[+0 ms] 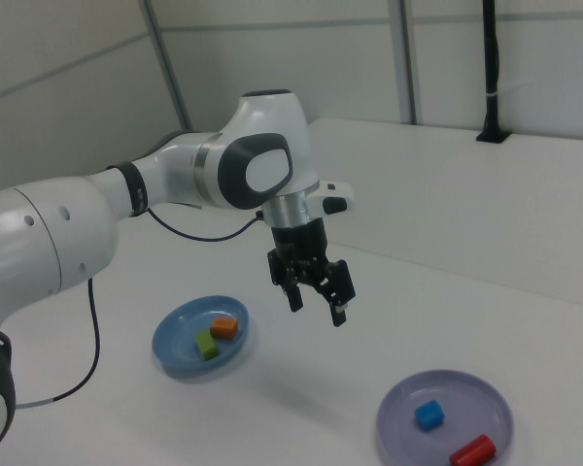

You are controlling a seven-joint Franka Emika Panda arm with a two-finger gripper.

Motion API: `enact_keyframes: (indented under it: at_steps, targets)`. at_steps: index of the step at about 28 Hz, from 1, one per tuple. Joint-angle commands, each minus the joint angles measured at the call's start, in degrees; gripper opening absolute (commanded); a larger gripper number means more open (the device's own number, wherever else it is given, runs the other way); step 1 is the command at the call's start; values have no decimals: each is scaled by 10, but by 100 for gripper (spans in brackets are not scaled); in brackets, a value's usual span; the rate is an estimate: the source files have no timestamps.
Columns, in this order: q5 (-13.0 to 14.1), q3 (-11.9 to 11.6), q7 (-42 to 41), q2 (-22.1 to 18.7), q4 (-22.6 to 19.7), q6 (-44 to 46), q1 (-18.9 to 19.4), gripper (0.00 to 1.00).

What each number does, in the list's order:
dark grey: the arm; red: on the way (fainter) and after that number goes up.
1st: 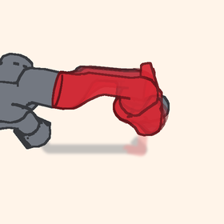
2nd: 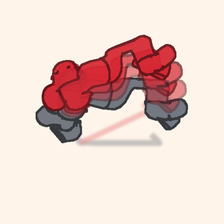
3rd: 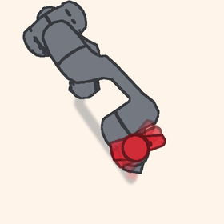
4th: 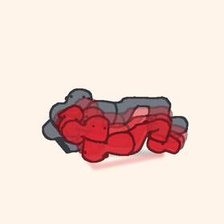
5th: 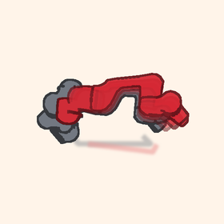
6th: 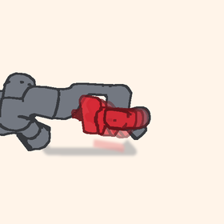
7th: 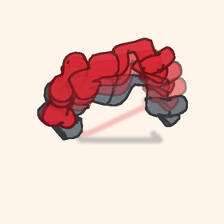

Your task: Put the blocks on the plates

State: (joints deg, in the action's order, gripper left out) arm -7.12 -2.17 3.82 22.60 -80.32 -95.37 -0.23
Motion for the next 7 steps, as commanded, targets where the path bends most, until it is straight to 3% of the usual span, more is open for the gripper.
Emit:
enact_keyframes:
  at_steps: [1, 7]
  targets:
    - [2, 0, -4, -8, -12, 2, 4, 100]
    - [6, 0, -7, -7, -13, -2, 2, 100]
